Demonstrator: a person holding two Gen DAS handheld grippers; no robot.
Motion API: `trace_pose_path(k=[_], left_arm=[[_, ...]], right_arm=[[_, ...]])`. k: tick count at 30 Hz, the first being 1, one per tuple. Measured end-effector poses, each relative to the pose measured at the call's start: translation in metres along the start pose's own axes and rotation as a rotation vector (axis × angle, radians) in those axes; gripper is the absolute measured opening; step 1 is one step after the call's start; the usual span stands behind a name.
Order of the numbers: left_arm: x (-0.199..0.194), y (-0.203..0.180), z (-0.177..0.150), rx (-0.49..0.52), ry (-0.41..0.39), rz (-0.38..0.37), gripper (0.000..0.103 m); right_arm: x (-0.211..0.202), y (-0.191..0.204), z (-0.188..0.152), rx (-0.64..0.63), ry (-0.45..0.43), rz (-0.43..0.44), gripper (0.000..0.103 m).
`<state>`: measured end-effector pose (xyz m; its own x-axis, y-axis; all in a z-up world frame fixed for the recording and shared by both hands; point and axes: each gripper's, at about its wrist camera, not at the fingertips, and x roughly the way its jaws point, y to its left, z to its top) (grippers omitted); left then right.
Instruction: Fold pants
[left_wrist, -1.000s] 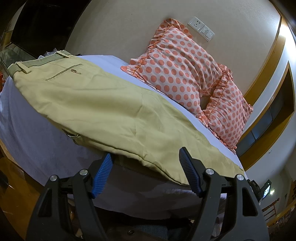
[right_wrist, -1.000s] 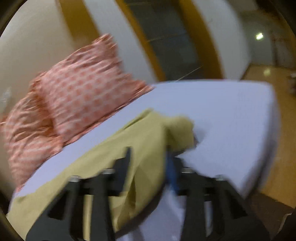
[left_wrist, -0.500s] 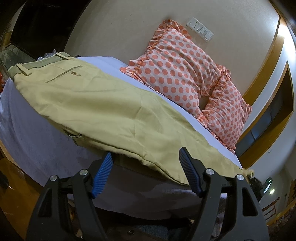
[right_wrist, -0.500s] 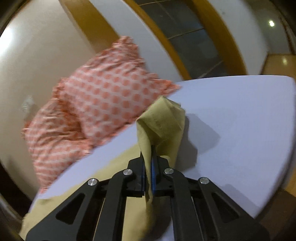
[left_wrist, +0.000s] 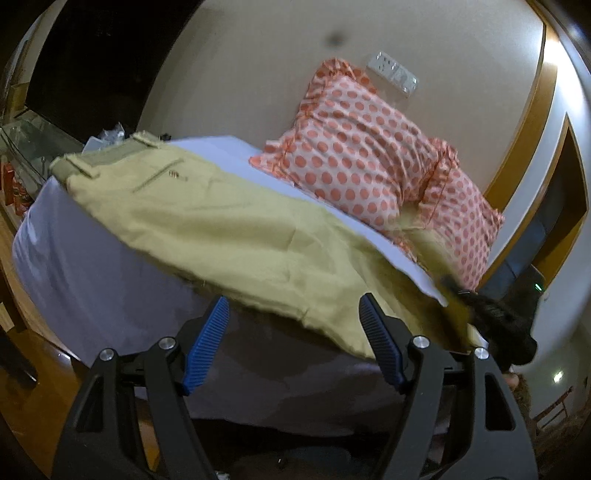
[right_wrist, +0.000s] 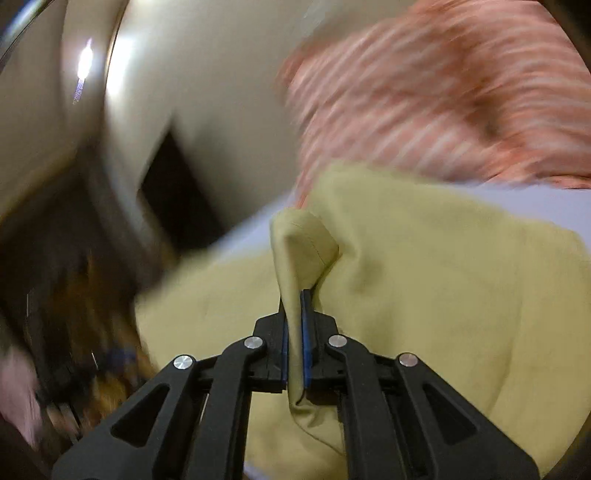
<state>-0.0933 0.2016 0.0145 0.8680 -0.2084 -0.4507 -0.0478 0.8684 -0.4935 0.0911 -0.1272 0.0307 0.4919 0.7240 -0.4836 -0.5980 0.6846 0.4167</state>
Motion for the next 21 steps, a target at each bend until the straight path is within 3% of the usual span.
trace_pose_path(k=[2, 3, 4, 10, 15, 21], left_arm=[[0.004, 0.001, -0.004, 0.014, 0.034, -0.003, 0.074], [0.007, 0.001, -0.007, 0.025, 0.053, -0.005, 0.076], [0.010, 0.000, -0.010, 0.039, 0.072, -0.008, 0.077], [0.031, 0.005, -0.013, 0.039, 0.120, -0.036, 0.080], [0.040, 0.017, -0.002, -0.017, 0.113, -0.035, 0.081], [0.035, 0.028, 0.014, -0.103, 0.085, -0.046, 0.085]], right_arm=[[0.022, 0.021, -0.011, -0.078, 0.107, -0.030, 0.032], [0.024, 0.028, -0.016, -0.104, 0.121, -0.042, 0.056], [0.020, 0.031, -0.019, -0.114, 0.110, -0.041, 0.073], [-0.021, 0.016, -0.016, -0.064, -0.001, -0.048, 0.084], [-0.020, -0.004, -0.012, 0.021, 0.009, -0.054, 0.084], [-0.013, -0.001, -0.017, 0.026, 0.029, -0.033, 0.084]])
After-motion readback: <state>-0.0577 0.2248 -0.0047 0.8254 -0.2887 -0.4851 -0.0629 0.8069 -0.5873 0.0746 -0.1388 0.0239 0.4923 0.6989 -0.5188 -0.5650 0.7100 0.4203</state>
